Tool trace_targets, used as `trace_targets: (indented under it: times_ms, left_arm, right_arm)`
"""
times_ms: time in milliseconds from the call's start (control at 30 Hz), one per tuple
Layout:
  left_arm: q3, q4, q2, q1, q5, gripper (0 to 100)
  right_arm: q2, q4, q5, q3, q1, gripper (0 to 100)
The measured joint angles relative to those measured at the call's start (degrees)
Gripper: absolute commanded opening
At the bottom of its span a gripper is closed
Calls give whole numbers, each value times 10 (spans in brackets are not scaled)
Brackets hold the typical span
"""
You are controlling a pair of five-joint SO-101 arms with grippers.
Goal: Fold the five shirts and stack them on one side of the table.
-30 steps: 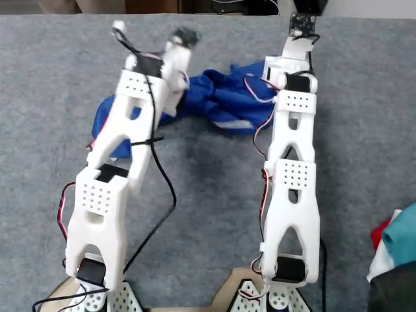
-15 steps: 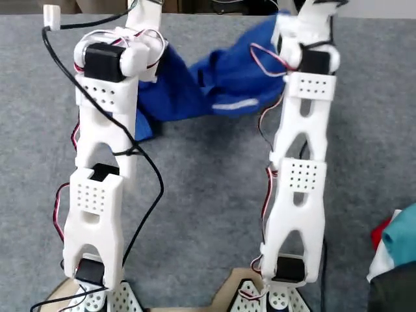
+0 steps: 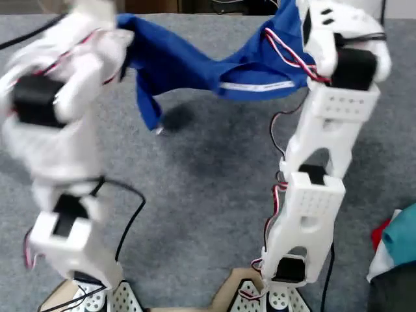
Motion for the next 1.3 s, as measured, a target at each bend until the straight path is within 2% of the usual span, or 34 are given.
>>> trace_targets:
  times_ms: [200, 467, 567, 700, 867, 1033, 1300]
  left_arm:
    - [116, 0, -201, -75, 0, 19]
    - [164, 0, -380, -166, -71, 19]
    - [164, 0, -427, -183, -90, 19]
    - [159, -4, -476, -188, -99, 19]
    - [167, -69, -493, -188, -97, 19]
    - [181, -147, -493, -188, -10, 20]
    - [406, -331, -472, -188, 156, 20]
  right_arm:
    - [-56, 27, 0, -8, 0, 5]
    - [-69, 108, 0, -8, 15, 6]
    - [-92, 169, 6, -8, 19, 6]
    - [-98, 266, 52, -11, 20, 6]
    - [-98, 288, 96, 7, 39, 6]
    - [-104, 288, 145, 117, 41, 6]
    - [-178, 288, 254, 394, 41, 6]
